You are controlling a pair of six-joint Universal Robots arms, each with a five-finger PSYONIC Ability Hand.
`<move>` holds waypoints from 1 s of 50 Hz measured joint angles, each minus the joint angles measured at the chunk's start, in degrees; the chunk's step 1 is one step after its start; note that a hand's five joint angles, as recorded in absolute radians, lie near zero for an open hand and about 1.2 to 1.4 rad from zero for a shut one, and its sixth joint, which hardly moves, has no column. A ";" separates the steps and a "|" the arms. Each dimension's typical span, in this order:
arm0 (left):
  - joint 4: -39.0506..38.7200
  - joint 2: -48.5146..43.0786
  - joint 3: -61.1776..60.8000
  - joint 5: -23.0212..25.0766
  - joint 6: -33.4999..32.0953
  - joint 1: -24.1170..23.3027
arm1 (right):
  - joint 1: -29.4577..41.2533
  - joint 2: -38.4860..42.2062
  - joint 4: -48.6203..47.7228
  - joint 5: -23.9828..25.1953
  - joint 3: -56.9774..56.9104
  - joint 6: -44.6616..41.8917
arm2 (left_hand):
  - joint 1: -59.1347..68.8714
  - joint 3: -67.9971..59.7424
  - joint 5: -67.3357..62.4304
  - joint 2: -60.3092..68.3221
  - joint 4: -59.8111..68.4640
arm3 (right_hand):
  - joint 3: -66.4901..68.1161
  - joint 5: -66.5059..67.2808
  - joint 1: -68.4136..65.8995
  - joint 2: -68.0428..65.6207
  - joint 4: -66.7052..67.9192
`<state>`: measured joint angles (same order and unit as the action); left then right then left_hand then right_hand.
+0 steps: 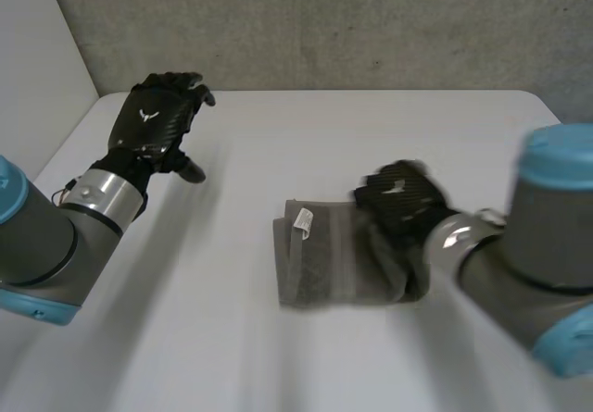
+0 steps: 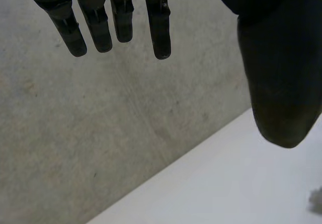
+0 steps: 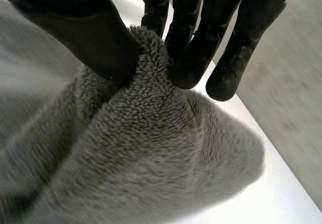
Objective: Fold the towel.
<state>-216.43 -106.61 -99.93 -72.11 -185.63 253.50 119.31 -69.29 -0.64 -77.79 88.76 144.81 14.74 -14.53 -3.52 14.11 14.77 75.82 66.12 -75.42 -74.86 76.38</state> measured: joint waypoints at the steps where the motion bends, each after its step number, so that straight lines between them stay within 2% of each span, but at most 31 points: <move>1: 0.00 0.10 0.37 -0.07 0.72 -0.31 | 2.72 1.24 -0.10 -1.30 -1.24 0.53 | 0.00 0.00 0.00 0.00 0.00 | 0.00 0.00 0.00 0.00 0.00; 7: 0.04 0.20 1.80 -0.28 6.17 -1.30 | 13.46 8.17 -1.51 -6.12 -5.51 1.40 | 0.00 0.00 0.00 0.00 0.00 | 0.00 0.00 0.00 0.00 0.00; 12: 0.05 -0.01 2.23 -0.25 10.04 -1.42 | 17.34 12.68 -3.29 -7.93 -6.74 1.26 | 0.00 0.00 0.00 0.00 0.00 | -1.54 -1.73 1.90 1.76 -1.71; 14: 0.05 -0.21 2.24 -0.21 10.89 -1.47 | 17.93 13.77 -3.79 -8.47 -6.90 1.26 | 0.00 0.00 0.00 0.00 0.00 | -9.56 -9.97 9.27 9.10 -10.00; 16: 0.02 -0.56 2.25 -0.15 11.54 -1.61 | 17.99 14.36 -4.33 -9.16 -6.89 1.35 | 0.00 0.00 0.00 0.00 0.00 | -31.60 -33.29 32.61 32.02 -32.95; 18: -0.02 -0.85 2.32 -0.12 11.72 -1.73 | 17.64 14.12 -4.61 -9.68 -6.75 1.73 | 0.00 0.00 0.00 0.00 0.00 | -44.71 -46.05 46.62 45.27 -46.33; 19: -0.02 -1.11 2.46 -0.12 11.78 -1.82 | 17.26 13.70 -4.74 -10.02 -6.63 2.21 | 0.00 0.00 0.00 0.00 0.00 | -54.06 -54.37 54.51 53.69 -55.30; 21: -0.01 -1.78 2.93 -0.14 11.86 -2.05 | 16.05 12.20 -4.84 -10.69 -6.27 4.01 | 0.00 0.00 0.00 0.00 0.00 | -61.35 -62.15 60.97 60.71 -61.58; 30: 1.20 -5.34 7.04 -0.30 11.97 -5.56 | 8.30 4.99 -3.79 -10.81 -3.91 15.00 | 0.00 0.00 0.00 0.00 0.00 | -61.75 -62.18 61.75 60.79 -61.73; 36: 5.24 -9.34 12.87 -0.33 12.07 -10.58 | 0.76 0.81 -2.41 -8.15 -1.10 18.94 | 0.00 0.00 0.00 0.00 0.00 | -61.75 -62.18 61.76 60.79 -61.73; 43: 12.40 -16.01 19.68 -0.36 13.40 -17.10 | -7.47 -0.10 -1.68 -4.12 0.70 19.98 | 0.00 0.00 0.00 0.00 0.00 | -61.75 -62.18 61.76 60.79 -61.73; 50: 15.59 -20.96 22.70 -0.44 14.50 -21.25 | -11.60 1.26 -1.09 -0.95 0.28 24.40 | 0.00 0.00 0.00 0.00 0.00 | -60.09 -60.68 59.86 59.10 -60.18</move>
<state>-200.84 -127.57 -77.23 -72.55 -171.14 232.24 107.71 -68.03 -1.72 -78.75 89.03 169.21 14.74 -14.53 -3.52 14.11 14.77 15.73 5.44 -15.56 -15.76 16.21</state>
